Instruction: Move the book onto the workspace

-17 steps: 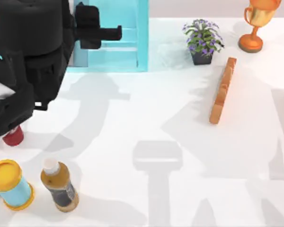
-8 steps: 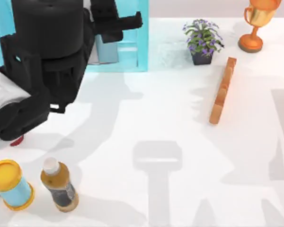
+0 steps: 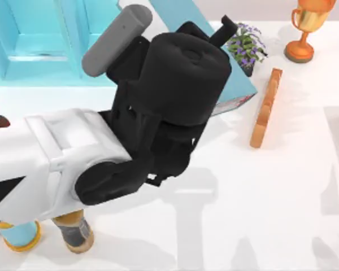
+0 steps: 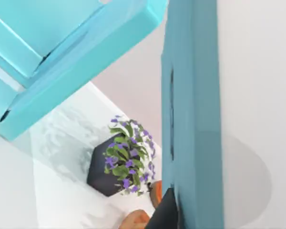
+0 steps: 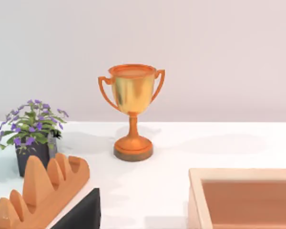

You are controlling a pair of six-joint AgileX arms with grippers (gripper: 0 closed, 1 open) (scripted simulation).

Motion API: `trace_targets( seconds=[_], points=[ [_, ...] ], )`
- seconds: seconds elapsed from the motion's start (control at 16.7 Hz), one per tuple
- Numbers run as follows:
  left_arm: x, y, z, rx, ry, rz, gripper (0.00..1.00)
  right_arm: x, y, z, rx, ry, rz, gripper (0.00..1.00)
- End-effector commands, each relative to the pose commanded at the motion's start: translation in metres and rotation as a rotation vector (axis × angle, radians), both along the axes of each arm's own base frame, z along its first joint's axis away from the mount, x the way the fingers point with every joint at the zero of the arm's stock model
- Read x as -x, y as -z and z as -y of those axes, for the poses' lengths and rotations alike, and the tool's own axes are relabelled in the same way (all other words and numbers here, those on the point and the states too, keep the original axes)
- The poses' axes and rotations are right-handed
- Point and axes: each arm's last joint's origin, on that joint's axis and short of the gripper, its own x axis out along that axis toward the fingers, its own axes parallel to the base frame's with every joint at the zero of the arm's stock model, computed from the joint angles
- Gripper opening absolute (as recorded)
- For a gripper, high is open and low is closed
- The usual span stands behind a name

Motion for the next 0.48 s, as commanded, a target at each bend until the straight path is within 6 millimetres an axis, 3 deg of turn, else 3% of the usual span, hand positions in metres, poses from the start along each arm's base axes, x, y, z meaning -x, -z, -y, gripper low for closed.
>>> trace_targets(
  seconds=[0.24, 0.48],
  points=[
    [0.037, 0.035, 0.041, 0.276, -0.113, -0.112, 0.00, 0.000, 0.000, 0.000, 0.000, 0.000, 0.000, 1.00],
    [0.076, 0.076, 0.067, 0.430, -0.216, -0.155, 0.00, 0.000, 0.000, 0.000, 0.000, 0.000, 0.000, 1.00]
  ],
)
